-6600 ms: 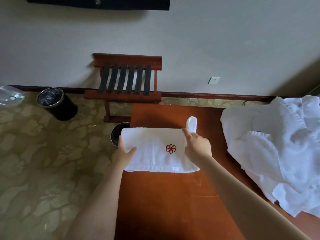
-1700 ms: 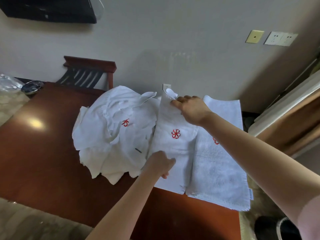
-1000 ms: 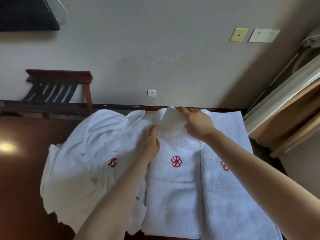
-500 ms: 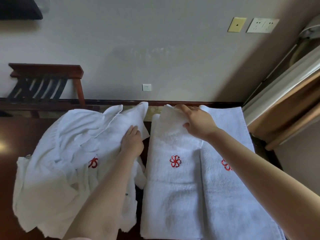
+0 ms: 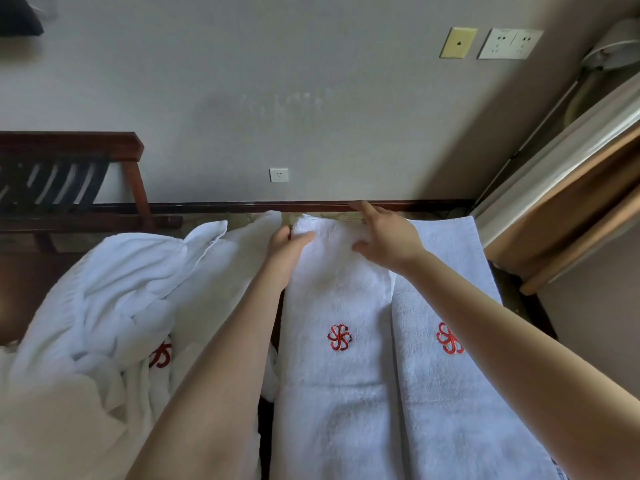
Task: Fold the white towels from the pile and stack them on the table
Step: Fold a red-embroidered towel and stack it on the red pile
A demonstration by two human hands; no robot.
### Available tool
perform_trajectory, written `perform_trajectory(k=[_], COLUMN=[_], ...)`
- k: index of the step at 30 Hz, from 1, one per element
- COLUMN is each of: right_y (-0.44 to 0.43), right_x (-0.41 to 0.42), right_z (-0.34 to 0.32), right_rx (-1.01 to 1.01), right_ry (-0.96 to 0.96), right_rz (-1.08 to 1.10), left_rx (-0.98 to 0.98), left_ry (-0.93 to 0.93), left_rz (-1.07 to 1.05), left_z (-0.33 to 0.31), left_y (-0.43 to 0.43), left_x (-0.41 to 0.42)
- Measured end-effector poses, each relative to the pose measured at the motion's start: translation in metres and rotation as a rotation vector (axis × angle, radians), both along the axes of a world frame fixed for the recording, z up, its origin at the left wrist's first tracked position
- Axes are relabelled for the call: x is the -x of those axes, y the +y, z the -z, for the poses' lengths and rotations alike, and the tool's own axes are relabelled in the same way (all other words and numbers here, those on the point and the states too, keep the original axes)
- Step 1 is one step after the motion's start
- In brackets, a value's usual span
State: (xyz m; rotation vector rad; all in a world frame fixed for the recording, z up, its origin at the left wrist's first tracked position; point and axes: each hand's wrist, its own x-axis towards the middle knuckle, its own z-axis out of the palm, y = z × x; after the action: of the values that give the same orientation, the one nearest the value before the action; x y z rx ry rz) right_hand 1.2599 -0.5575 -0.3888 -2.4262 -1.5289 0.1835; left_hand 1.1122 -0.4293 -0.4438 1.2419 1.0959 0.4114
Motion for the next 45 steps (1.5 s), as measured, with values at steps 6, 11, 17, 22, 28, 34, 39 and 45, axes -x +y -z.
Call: perform_trajectory(k=[6, 11, 17, 22, 28, 34, 39, 45], right_y=[0.02, 0.031, 0.025, 0.023, 0.024, -0.023, -0.08, -0.136], right_x=[-0.019, -0.01, 0.007, 0.01, 0.019, 0.065, 0.117, 0.16], right_z=[0.026, 0.051, 0.077, 0.098, 0.088, 0.081, 0.082, 0.085], right_rx=[-0.067, 0.179, 0.066, 0.294, 0.301, 0.241, 0.216, 0.282], right_ry=[0.342, -0.179, -0.176, 0.03, 0.032, 0.118, 0.178, 0.171], right_rz=[0.266, 0.089, -0.045, -0.05, -0.01, -0.022, -0.044, -0.115], left_rx=[-0.216, -0.308, -0.448, -0.609, -0.546, -0.39, -0.342, -0.341], left_ry=[0.257, 0.445, 0.572, 0.818, 0.766, 0.656, 0.594, 0.602], left_rz=[0.028, 0.083, 0.168, 0.225, 0.157, 0.105, 0.102, 0.114], left_z=[0.024, 0.051, 0.058, 0.057, 0.042, 0.035, 0.036, 0.037], left_y=[0.025, 0.035, 0.037, 0.035, 0.014, -0.05, -0.111, -0.161], left_x=[-0.017, -0.03, -0.045, -0.051, -0.039, 0.021, 0.078, 0.127])
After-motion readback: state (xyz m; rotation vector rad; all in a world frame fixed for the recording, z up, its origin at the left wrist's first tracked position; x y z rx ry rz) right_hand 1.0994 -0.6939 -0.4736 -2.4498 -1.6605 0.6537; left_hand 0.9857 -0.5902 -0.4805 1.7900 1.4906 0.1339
